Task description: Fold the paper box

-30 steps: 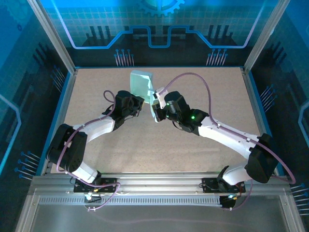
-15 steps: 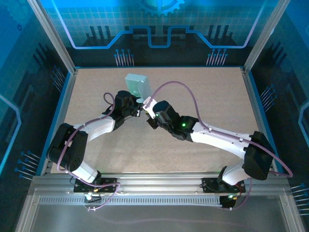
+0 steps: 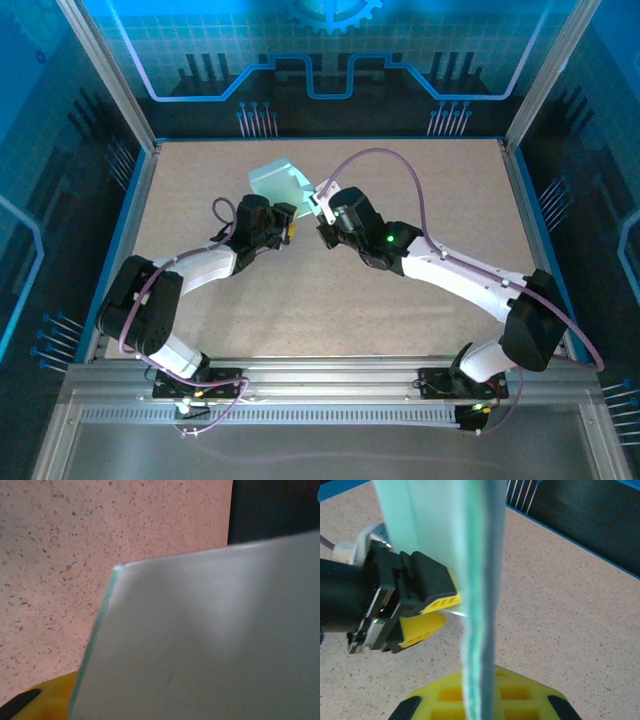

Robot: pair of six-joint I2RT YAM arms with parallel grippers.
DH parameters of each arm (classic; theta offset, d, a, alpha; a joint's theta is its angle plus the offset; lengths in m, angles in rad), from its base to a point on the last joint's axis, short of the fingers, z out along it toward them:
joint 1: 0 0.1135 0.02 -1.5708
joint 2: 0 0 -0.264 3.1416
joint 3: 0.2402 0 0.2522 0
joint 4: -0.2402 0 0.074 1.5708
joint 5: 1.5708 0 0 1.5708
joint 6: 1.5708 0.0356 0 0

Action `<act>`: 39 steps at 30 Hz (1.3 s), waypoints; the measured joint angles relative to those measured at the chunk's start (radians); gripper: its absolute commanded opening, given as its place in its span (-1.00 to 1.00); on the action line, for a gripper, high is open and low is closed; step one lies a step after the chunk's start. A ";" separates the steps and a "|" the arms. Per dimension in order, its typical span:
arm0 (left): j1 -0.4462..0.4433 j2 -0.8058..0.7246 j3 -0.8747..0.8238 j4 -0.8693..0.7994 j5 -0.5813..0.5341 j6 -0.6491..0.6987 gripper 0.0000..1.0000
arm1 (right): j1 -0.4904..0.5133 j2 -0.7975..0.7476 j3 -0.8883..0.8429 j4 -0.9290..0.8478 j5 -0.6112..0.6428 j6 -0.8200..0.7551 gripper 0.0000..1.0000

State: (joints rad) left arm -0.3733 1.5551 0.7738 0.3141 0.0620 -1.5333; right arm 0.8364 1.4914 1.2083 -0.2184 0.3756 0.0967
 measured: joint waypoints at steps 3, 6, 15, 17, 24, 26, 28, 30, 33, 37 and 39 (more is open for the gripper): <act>0.000 -0.042 -0.029 -0.009 0.003 0.020 0.49 | -0.018 0.023 0.034 -0.031 -0.005 0.010 -1.00; 0.000 -0.091 -0.050 -0.041 0.006 0.054 0.97 | -0.046 0.050 0.069 -0.071 -0.024 0.012 -1.00; 0.000 -0.275 -0.040 -0.236 0.014 0.312 0.98 | -0.165 0.111 0.214 -0.260 -0.123 -0.039 -1.00; 0.000 -0.300 -0.013 -0.307 0.014 0.417 0.98 | -0.192 0.121 0.246 -0.317 -0.161 -0.079 -1.00; 0.000 -0.313 0.131 -0.552 -0.044 0.871 0.98 | -0.290 0.167 0.392 -0.602 -0.273 -0.327 -1.00; 0.000 -0.314 0.151 -0.596 -0.066 0.960 0.98 | -0.301 0.196 0.441 -0.690 -0.280 -0.404 -1.00; 0.000 -0.314 0.164 -0.631 -0.079 1.030 0.98 | -0.303 0.226 0.479 -0.779 -0.280 -0.481 -1.00; 0.000 -0.314 0.173 -0.658 -0.085 1.081 0.98 | -0.303 0.260 0.512 -0.869 -0.279 -0.553 -1.00; 0.003 -0.314 0.179 -0.678 -0.084 1.122 0.98 | -0.303 0.321 0.573 -0.991 -0.279 -0.639 -1.00; 0.008 -0.314 0.181 -0.687 -0.060 1.143 0.98 | -0.303 0.421 0.679 -1.109 -0.278 -0.705 -0.69; 0.011 -0.314 0.181 -0.687 -0.039 1.144 0.98 | -0.303 0.463 0.725 -1.134 -0.275 -0.718 0.28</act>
State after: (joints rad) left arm -0.3622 1.2415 0.9546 -0.3733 0.0231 -0.3897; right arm 0.5339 1.9549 1.9335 -1.3521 0.1005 -0.6209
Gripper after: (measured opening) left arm 0.989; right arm 0.224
